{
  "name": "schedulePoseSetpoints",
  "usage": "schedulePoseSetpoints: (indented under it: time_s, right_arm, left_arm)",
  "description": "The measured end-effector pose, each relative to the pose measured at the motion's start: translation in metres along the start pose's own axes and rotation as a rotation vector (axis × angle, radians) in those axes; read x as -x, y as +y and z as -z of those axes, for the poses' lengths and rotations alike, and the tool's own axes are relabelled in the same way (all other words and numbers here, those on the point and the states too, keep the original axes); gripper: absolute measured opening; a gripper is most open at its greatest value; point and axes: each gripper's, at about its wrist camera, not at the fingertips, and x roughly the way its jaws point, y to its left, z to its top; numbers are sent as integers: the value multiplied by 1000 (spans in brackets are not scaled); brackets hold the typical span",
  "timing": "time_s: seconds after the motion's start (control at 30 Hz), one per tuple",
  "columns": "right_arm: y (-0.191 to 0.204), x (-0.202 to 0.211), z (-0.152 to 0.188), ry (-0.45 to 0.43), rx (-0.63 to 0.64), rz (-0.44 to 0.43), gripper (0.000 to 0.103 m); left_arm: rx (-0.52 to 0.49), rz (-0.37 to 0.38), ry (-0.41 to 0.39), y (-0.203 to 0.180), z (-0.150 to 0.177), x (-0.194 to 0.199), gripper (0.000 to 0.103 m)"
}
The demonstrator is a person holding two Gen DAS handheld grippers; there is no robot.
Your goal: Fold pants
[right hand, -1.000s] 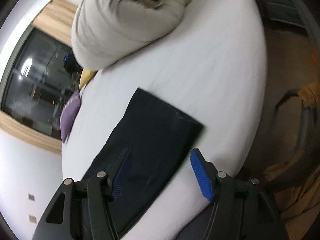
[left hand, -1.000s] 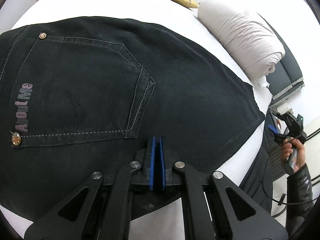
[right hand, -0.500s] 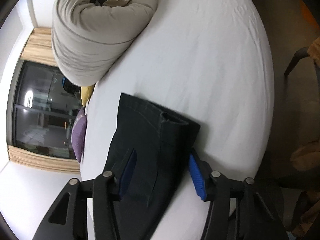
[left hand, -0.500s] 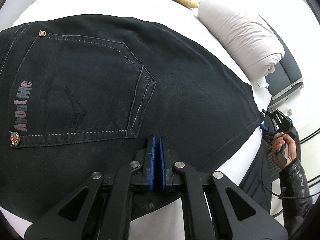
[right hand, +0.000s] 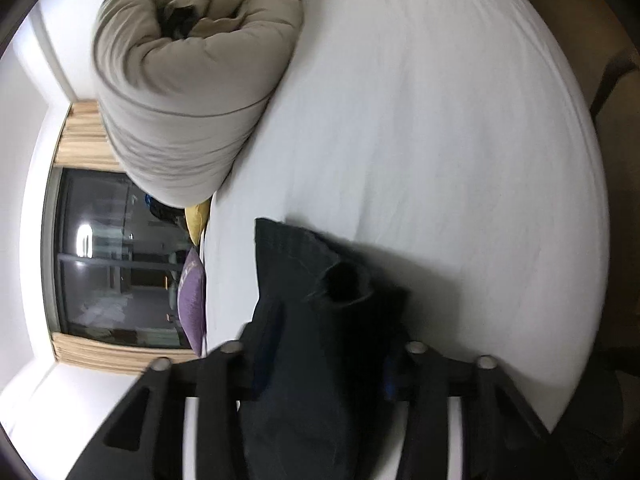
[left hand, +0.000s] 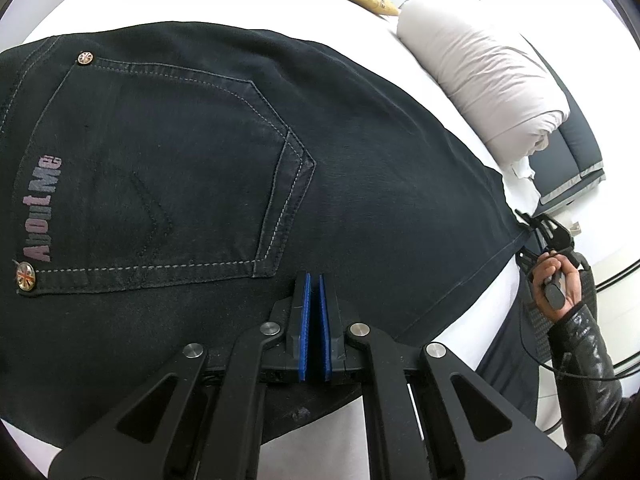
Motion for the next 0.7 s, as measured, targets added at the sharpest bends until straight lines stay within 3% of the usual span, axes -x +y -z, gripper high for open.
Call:
schedulePoseSetpoints:
  time_s: [0.1,0.27,0.4,0.53,0.6,0.67,0.7]
  right_arm:
    - [-4,-7,-4,15,1,0,14]
    - [4,-9,-2,13,36,18,11]
    - [37,-6,8,-5,166,57,10]
    - [105,-5,52,17,456,87,10]
    - [154,-9,113,53,758,113,10]
    - [178,-16,169,82,1010,134,10]
    - [186,-26,206,104,1169,162,10]
  left_arm:
    - [15,12,1,3,0,0,5]
    - [29,22,1,7,-1,0,5]
    - [43,28,-1,9,-2,0,5]
    - [52,27,-18,9,-3,4,5]
    - [81,31,-20,11,-5,6,5]
    - [105,43,-21,12,-7,9,10]
    - [115,54,-24,12,-9,11,19]
